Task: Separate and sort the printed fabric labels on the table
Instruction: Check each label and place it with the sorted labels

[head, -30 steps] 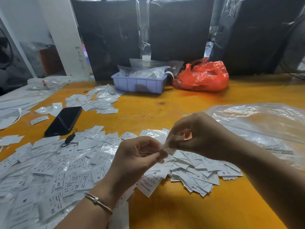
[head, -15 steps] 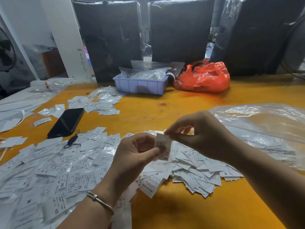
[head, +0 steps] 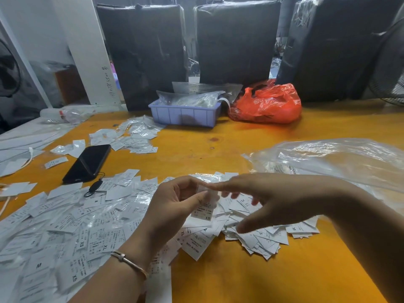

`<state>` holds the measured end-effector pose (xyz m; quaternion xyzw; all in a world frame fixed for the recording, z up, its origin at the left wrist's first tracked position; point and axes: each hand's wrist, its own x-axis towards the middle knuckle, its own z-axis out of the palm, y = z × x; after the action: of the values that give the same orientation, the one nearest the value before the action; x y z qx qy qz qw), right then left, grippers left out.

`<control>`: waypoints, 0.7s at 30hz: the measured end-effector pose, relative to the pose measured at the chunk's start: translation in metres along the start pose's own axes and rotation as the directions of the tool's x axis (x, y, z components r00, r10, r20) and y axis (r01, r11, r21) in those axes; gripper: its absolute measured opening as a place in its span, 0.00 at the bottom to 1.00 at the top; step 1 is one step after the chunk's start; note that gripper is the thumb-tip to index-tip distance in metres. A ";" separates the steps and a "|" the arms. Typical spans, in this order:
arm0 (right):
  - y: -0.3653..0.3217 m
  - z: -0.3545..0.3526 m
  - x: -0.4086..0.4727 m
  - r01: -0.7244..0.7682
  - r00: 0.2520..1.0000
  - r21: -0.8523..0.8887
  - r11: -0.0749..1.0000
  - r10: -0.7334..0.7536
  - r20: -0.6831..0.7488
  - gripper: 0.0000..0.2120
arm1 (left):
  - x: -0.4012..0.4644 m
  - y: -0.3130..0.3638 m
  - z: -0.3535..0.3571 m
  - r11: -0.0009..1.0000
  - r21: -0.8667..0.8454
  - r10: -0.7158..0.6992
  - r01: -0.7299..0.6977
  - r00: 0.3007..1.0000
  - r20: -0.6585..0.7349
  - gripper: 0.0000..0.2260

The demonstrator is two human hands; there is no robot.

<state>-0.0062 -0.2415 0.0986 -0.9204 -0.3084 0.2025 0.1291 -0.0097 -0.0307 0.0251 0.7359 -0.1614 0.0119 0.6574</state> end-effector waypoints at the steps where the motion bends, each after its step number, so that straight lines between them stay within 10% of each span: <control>1: -0.002 0.000 -0.003 -0.022 0.999 -0.019 1.000 0.023 0.041 0.39 | 0.000 0.001 0.000 1.000 0.003 -0.008 0.008 1.000 0.013 0.07; 6: -0.009 -0.004 -0.012 -0.178 0.983 -0.090 0.980 0.180 0.017 0.45 | -0.002 0.009 -0.002 0.998 0.066 -0.013 0.015 0.999 -0.039 0.10; 9: -0.002 -0.010 -0.020 -0.362 0.931 -0.259 0.896 0.361 -0.050 0.29 | 0.001 0.011 -0.012 0.956 0.294 0.070 0.016 0.958 -0.279 0.10; 12: 0.017 -0.014 -0.022 -0.488 0.869 -0.420 0.766 0.474 -0.144 0.05 | 0.005 0.011 -0.027 0.702 0.691 0.178 0.173 0.897 -0.405 0.12; 21: 0.103 -0.009 -0.003 -0.692 0.715 -0.344 0.634 0.667 -0.209 0.12 | 0.008 0.005 -0.032 0.352 0.817 -0.021 0.456 0.877 -0.480 0.10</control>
<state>0.0490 -0.3243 0.0694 -0.9801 0.0305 0.1401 -0.1371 0.0025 -0.0016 0.0362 0.9701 0.1180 0.1459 0.1542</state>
